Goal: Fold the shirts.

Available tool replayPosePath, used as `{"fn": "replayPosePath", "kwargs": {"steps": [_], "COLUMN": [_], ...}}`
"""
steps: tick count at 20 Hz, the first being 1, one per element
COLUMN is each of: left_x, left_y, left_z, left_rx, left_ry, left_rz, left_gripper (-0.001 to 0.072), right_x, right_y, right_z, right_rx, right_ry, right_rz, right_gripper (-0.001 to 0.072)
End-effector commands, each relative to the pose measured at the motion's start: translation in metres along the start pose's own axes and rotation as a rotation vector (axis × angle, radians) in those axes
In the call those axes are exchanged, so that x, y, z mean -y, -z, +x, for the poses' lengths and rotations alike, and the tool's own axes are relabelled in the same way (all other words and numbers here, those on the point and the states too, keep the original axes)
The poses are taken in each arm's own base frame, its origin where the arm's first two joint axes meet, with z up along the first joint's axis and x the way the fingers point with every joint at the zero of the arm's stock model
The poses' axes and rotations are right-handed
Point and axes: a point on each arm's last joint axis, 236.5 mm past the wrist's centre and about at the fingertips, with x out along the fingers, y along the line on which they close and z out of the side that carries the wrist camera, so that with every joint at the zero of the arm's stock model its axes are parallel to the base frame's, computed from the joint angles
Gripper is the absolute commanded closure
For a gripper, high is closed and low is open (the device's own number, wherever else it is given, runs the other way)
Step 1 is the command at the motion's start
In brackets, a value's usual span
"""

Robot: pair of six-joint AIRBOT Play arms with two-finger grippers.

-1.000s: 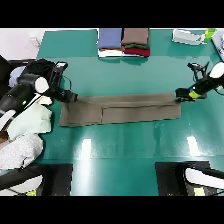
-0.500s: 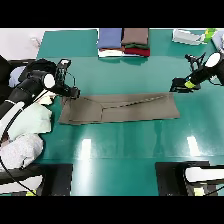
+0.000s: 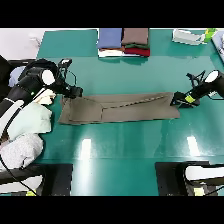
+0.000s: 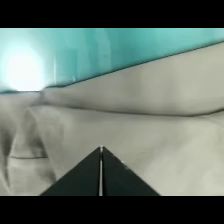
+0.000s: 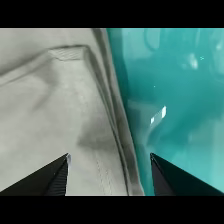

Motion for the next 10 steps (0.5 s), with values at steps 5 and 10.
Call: {"fn": "replayPosePath", "kwargs": {"steps": [5, 10], "left_x": [0.009, 0.051], "left_y": [0.002, 0.009], "left_z": [0.000, 0.003], "left_rx": [-0.010, -0.016], "left_ry": [0.038, 0.098], "left_rz": [-0.016, 0.043], "left_gripper": [0.0686, 0.0688], "right_x": [-0.012, -0.019], "right_y": [0.006, 0.012], "right_z": [0.017, -0.027], "right_rx": [-0.022, 0.046], "right_ry": [0.011, 0.051], "right_rz": [-0.061, -0.138], "right_gripper": [0.0597, 0.0698]}}
